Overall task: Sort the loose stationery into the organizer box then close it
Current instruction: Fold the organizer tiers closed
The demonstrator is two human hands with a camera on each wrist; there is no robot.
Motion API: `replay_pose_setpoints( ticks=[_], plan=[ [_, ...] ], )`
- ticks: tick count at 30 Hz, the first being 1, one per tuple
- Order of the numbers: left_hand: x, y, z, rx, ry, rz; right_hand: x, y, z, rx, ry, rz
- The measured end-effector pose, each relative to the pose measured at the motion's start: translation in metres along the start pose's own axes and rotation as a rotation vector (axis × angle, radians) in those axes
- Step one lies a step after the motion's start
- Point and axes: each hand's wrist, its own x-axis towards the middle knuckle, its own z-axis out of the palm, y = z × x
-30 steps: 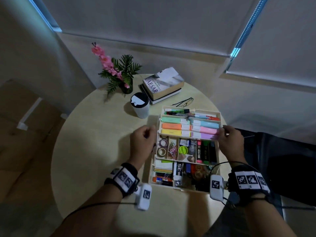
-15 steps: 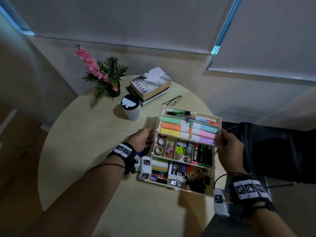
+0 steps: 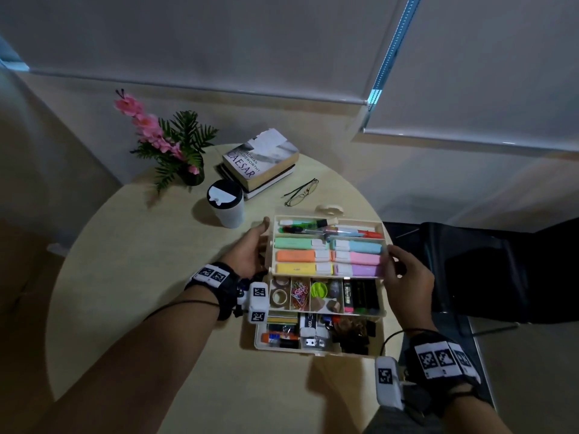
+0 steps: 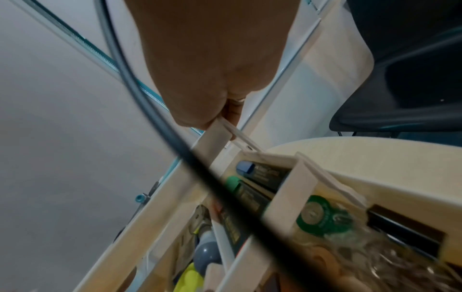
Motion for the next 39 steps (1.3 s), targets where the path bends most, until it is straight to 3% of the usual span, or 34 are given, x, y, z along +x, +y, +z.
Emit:
replay_pose_setpoints(
  ticks=[5,11,16,19,23,27,31,35,37,39],
  plan=[
    [-0.008,0.006,0.0,0.122,-0.041,0.102,-0.032,0.002,-0.011,0.051,0.011,0.067],
    [-0.04,-0.002,-0.009,0.168,-0.087,0.311,-0.086,0.024,-0.018,0.19,0.063,0.346],
    [-0.083,-0.029,-0.019,0.378,-0.122,0.524,-0.125,0.04,-0.011,0.24,0.101,0.488],
    [-0.108,-0.047,-0.028,0.539,-0.176,0.583,-0.138,0.047,-0.009,0.34,0.118,0.541],
    [-0.128,-0.07,-0.037,0.772,-0.167,0.713,-0.15,0.051,-0.006,0.709,0.057,0.877],
    [-0.14,-0.08,-0.039,1.034,-0.153,0.824,-0.145,0.043,-0.004,0.795,-0.031,0.851],
    [-0.14,-0.093,-0.047,1.342,-0.098,0.914,-0.139,0.03,-0.006,0.713,-0.136,0.759],
    [-0.129,-0.089,-0.049,1.35,-0.01,0.921,-0.125,0.029,0.006,0.619,-0.199,0.654],
    [-0.119,-0.093,-0.049,1.265,0.157,0.895,-0.112,0.03,0.018,0.601,-0.209,0.628],
    [-0.102,-0.107,-0.047,1.091,0.459,0.768,-0.096,0.031,0.032,0.588,-0.222,0.623]
  ],
)
